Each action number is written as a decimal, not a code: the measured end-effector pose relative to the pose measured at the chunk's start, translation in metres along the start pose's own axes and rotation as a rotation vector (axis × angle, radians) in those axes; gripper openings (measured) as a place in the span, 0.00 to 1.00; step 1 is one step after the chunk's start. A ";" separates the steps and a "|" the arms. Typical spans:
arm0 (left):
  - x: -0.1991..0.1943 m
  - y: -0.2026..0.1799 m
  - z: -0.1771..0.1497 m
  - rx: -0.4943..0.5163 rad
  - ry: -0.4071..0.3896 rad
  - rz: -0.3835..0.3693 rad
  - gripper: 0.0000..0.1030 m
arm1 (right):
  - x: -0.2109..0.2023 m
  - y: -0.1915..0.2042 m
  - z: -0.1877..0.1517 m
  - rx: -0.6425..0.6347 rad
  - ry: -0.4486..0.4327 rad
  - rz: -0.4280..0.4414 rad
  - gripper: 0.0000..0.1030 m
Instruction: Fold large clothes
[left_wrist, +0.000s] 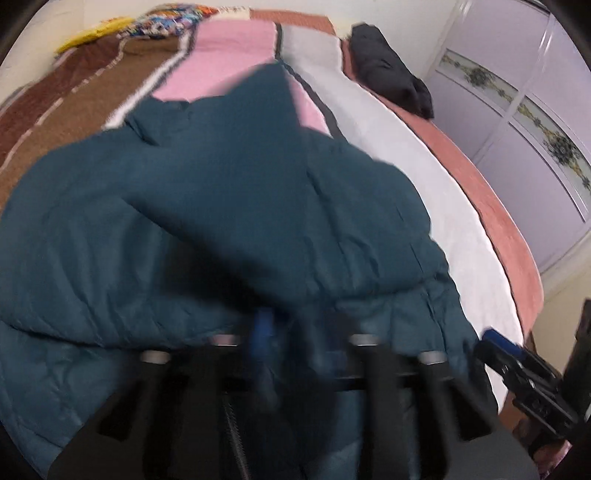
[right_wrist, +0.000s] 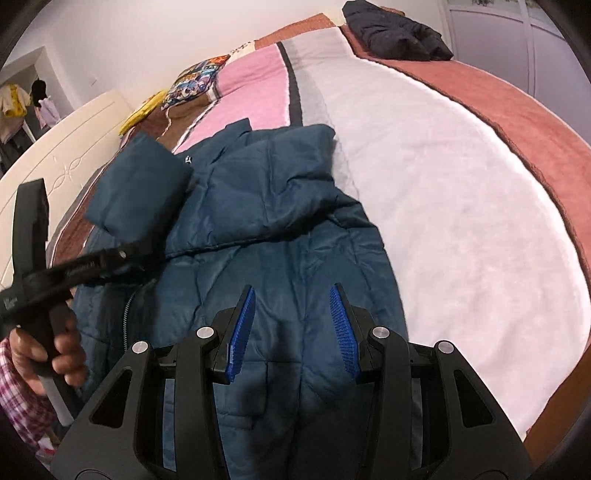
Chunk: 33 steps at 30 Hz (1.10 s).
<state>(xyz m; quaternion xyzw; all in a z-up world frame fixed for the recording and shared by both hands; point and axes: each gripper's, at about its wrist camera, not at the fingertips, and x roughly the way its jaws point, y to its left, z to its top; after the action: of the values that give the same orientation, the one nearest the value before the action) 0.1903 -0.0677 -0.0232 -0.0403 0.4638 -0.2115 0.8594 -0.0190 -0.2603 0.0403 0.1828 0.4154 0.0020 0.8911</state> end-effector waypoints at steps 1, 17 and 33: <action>-0.003 -0.001 -0.003 0.002 -0.005 0.001 0.49 | 0.001 0.000 -0.001 0.001 0.004 0.005 0.41; -0.109 0.032 -0.074 0.055 -0.184 0.101 0.51 | 0.035 0.028 0.020 0.117 0.101 0.193 0.52; -0.142 0.128 -0.114 -0.203 -0.177 0.190 0.51 | 0.048 0.040 0.039 0.184 0.142 0.158 0.06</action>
<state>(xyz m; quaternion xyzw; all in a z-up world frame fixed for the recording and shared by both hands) 0.0712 0.1199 -0.0116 -0.1014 0.4071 -0.0770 0.9045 0.0467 -0.2282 0.0407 0.2951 0.4603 0.0470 0.8360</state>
